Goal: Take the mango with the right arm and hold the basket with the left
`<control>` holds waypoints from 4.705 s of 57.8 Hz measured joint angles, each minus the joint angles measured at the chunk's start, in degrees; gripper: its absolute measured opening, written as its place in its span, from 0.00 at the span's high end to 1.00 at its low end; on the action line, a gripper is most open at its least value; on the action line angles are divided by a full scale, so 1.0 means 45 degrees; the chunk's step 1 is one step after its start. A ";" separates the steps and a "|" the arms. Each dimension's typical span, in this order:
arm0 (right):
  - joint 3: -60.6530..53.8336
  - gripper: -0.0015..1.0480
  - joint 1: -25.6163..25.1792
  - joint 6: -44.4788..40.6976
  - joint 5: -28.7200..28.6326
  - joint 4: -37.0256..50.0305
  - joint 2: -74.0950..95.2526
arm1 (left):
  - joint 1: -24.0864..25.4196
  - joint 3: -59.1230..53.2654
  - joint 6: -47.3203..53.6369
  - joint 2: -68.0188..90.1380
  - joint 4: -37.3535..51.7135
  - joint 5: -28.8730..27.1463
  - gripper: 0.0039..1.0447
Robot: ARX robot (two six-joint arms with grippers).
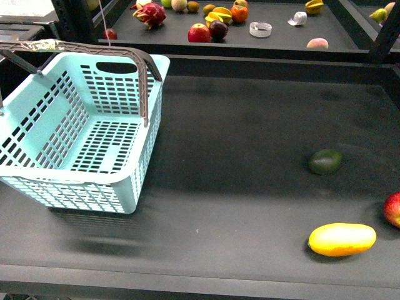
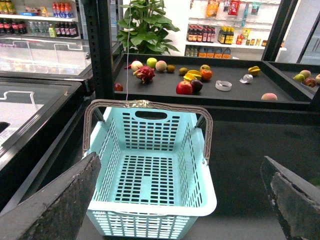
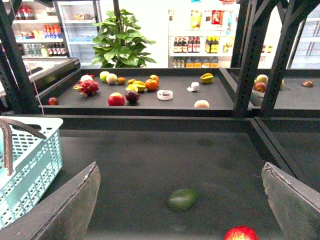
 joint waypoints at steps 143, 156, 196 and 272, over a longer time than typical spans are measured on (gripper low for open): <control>0.0000 0.08 0.0000 0.0000 -0.0005 0.0000 0.0000 | -0.0792 2.0123 -1.4207 3.0566 0.4231 -0.0525 0.49; 0.0000 0.08 0.0000 0.0000 -0.0005 0.0000 0.0000 | -0.0680 2.0589 -1.4639 3.0983 0.4080 -0.0549 0.86; 0.0000 0.08 0.0000 0.0000 -0.0005 0.0000 0.0000 | -0.0996 1.4392 -1.1050 2.6568 0.7291 0.0588 0.96; 0.0000 0.08 0.0000 0.0000 -0.0005 0.0000 0.0000 | -0.7621 0.6883 -0.4600 1.9564 1.0078 -0.0782 0.96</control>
